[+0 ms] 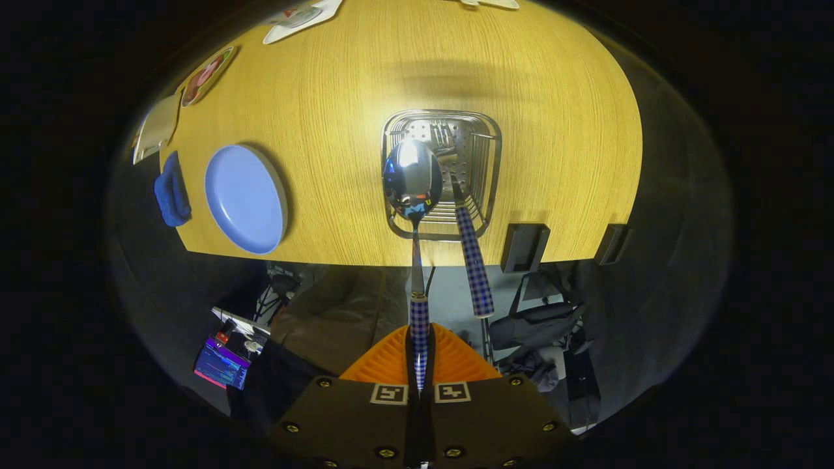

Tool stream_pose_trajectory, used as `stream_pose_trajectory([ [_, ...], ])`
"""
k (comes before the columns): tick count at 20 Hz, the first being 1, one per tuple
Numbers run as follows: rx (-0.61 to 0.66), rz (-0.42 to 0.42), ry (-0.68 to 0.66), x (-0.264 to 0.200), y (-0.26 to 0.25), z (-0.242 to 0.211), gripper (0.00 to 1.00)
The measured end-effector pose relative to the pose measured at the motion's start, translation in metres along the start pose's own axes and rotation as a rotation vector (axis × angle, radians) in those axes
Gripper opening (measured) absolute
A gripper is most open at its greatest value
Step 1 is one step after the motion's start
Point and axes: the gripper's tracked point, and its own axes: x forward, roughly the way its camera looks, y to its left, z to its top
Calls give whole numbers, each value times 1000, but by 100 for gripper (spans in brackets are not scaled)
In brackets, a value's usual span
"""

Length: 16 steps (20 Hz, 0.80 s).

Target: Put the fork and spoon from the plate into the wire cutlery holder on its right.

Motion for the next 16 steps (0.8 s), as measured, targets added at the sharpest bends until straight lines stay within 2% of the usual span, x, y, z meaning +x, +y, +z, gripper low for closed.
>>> stream_pose_trajectory([
  [16, -16, -89, 195, 9, -3, 35, 2],
])
